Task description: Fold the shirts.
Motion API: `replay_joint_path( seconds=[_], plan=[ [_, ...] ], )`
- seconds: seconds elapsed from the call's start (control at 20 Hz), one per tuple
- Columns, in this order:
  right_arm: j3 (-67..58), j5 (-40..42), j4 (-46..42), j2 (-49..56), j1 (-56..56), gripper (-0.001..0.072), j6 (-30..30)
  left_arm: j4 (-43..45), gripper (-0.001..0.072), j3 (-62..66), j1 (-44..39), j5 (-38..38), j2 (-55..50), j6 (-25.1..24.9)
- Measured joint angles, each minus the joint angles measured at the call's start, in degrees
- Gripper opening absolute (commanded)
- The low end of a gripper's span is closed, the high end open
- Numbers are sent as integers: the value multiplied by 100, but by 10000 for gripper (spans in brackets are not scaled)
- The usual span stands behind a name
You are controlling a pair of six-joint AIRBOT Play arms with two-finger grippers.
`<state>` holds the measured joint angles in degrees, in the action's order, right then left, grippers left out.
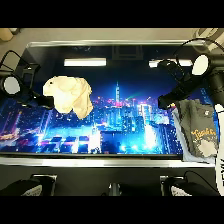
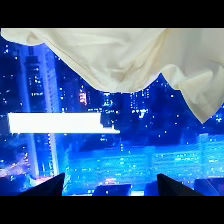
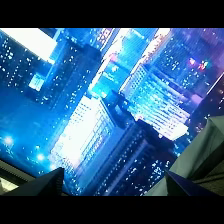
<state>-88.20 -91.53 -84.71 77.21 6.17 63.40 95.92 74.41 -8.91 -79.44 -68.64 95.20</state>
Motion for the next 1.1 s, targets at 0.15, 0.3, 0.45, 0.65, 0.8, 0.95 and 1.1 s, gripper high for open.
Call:
replay_joint_path(
  seconds=[0.15, 0.3, 0.45, 0.65, 0.8, 0.95, 1.1],
  plan=[
    [0, 55, 0, 0, 0, 691, 0, 2, 720, 0, 0, 0, 0, 0],
    [0, 437, 0, 0, 0, 691, 0, 2, 720, 0, 0, 55, -44, 0],
    [0, 809, 0, 0, -2, 691, 0, 0, 720, 0, -4, 293, -151, 2],
    [0, 1121, -4, 7, 0, 666, -2, 0, 720, 7, -11, 918, -514, 7],
    [0, 1327, -4, 9, 0, 664, -2, -37, 720, 343, 79, 1373, -1220, 225],
    [0, 1432, 9, 9, 0, 602, -2, -214, 720, 1099, 188, 1572, -2212, 511],
    [0, 1473, 44, 9, 0, 607, -2, -293, 720, 1978, 275, 1674, -3237, 817]
  ],
)
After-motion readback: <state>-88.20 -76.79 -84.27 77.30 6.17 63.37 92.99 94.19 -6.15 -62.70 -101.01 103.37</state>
